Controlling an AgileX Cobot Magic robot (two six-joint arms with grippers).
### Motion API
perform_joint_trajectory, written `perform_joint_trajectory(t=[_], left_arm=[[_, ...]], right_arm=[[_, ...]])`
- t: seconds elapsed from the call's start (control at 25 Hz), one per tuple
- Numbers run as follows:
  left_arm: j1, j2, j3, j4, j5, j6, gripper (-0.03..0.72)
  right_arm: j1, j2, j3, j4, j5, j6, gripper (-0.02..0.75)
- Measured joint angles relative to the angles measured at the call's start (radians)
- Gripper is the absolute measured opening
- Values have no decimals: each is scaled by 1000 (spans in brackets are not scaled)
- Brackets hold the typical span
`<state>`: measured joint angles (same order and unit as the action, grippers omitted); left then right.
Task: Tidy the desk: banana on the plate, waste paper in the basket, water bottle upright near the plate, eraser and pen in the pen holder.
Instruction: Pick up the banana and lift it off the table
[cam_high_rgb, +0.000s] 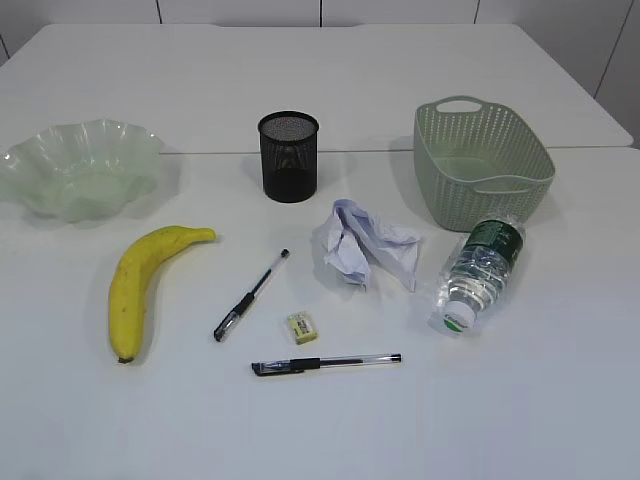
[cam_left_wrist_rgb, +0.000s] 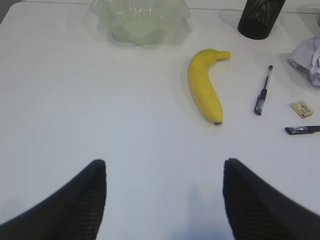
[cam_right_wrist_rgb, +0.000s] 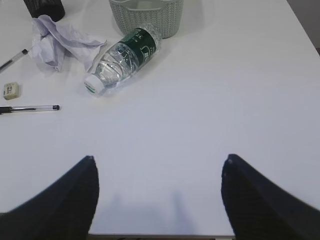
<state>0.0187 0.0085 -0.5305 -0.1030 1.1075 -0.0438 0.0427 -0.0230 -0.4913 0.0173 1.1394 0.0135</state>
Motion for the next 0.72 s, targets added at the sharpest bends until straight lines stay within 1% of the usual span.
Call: perform_joint_trajectory(t=[0.72], left_arm=[[0, 0, 0, 0, 0, 0, 517]], right_arm=[[0, 0, 0, 1, 0, 0, 568]])
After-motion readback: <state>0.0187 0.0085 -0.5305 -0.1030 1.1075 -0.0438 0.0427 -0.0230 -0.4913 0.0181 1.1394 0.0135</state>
